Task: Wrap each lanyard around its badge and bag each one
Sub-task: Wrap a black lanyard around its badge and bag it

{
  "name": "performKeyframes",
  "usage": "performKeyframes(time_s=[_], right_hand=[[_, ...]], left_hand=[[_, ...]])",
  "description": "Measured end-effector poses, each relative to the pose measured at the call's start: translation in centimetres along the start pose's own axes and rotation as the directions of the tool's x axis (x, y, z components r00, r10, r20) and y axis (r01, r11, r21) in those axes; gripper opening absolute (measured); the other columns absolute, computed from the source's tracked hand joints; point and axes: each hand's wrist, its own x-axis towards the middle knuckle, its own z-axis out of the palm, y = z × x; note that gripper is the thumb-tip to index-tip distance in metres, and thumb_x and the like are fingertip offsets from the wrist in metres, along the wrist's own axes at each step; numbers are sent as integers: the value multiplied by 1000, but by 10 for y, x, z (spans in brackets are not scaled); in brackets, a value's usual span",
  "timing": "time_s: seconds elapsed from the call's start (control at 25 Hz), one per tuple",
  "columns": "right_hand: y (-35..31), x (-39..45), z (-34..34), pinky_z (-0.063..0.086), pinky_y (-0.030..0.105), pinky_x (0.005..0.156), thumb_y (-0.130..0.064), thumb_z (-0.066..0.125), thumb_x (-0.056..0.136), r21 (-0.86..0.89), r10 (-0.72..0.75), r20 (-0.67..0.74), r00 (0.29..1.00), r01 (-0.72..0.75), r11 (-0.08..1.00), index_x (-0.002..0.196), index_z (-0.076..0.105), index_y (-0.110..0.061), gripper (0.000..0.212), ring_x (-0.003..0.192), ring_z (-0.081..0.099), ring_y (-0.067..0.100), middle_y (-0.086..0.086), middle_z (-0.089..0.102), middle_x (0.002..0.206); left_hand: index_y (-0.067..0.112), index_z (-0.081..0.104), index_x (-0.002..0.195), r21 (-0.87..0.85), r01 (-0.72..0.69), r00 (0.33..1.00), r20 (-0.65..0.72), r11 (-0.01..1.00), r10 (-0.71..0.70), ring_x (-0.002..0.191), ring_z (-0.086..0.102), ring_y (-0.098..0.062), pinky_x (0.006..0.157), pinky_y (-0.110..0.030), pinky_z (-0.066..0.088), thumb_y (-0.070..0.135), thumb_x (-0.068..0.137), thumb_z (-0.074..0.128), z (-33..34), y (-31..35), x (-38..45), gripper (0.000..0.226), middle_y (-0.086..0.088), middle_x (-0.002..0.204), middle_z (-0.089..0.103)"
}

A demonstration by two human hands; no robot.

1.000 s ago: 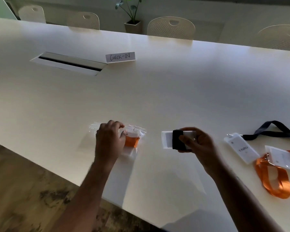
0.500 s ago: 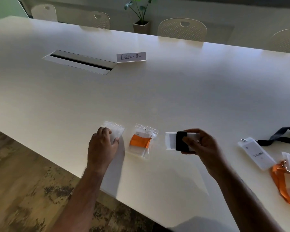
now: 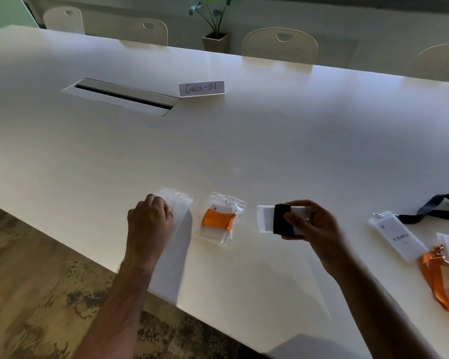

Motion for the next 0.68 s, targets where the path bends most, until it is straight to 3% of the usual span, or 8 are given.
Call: performKeyframes(time_s=[0.28, 0.48, 0.68], right_hand=[[4, -2, -5, 64, 53, 78, -9, 73, 93, 13, -1, -12, 1000, 1, 1000, 100, 79, -22, 16, 90, 74, 34, 11, 76, 96], [4, -5, -14, 64, 54, 78, -11, 74, 92, 13, -8, -55, 998, 9, 1000, 101, 78, -20, 14, 92, 74, 36, 20, 74, 101], [-1, -13, -36, 65, 52, 76, -25, 77, 83, 20, -19, -124, 992, 22, 1000, 101, 79, -19, 20, 91, 75, 36, 21, 75, 101]], left_hand=[[13, 58, 94, -55, -18, 980, -201, 998, 6, 88, 59, -37, 73, -47, 42, 21, 98, 65, -25, 3, 26, 11, -9, 95, 60], [14, 56, 97, -147, -140, 958, -271, 979, 96, 91, 57, -33, 76, -48, 43, 24, 104, 58, -34, 48, 36, 12, -7, 100, 59], [12, 56, 97, -333, -304, 929, -312, 893, 200, 89, 55, -29, 77, -43, 44, 24, 106, 51, -32, 111, 37, 16, -5, 102, 58]])
